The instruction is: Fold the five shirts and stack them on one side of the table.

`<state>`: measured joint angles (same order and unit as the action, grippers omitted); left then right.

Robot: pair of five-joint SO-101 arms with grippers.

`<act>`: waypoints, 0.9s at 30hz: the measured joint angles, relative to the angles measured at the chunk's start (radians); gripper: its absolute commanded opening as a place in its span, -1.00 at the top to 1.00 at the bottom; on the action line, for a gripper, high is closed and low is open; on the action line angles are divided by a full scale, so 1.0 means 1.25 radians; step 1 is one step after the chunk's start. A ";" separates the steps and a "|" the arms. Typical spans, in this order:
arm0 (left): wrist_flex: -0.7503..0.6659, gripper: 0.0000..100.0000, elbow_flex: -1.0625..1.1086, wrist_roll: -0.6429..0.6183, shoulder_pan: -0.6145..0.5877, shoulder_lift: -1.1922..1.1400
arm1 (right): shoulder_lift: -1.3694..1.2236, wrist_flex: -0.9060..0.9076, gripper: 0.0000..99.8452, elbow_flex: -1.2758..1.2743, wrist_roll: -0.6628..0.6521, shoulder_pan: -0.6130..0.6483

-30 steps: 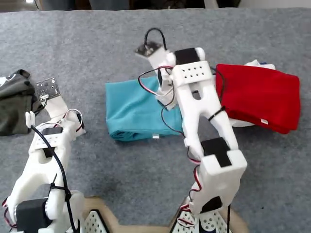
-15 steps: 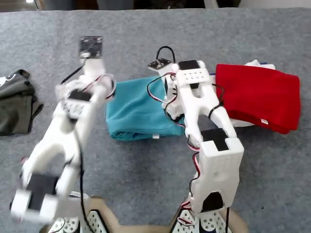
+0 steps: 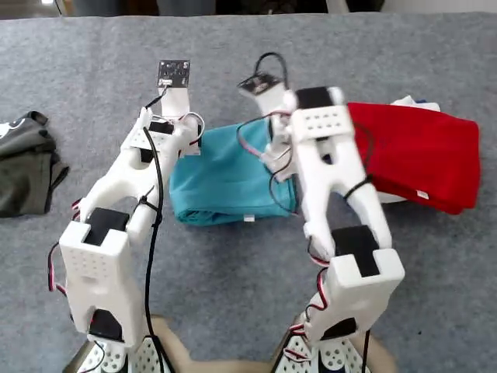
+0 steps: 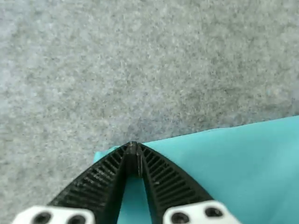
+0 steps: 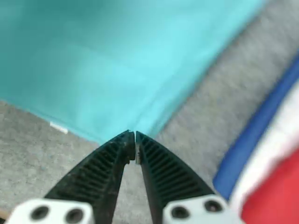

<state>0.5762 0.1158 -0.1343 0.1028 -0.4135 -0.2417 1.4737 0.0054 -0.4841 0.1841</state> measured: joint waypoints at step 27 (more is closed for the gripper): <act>0.293 0.95 -0.342 0.000 -0.037 -0.036 | 0.195 -0.047 0.97 -0.147 0.001 -0.029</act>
<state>0.9429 -0.3122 -0.1343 0.0568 -0.4580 0.0023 1.4154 -0.1788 -0.4826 0.1473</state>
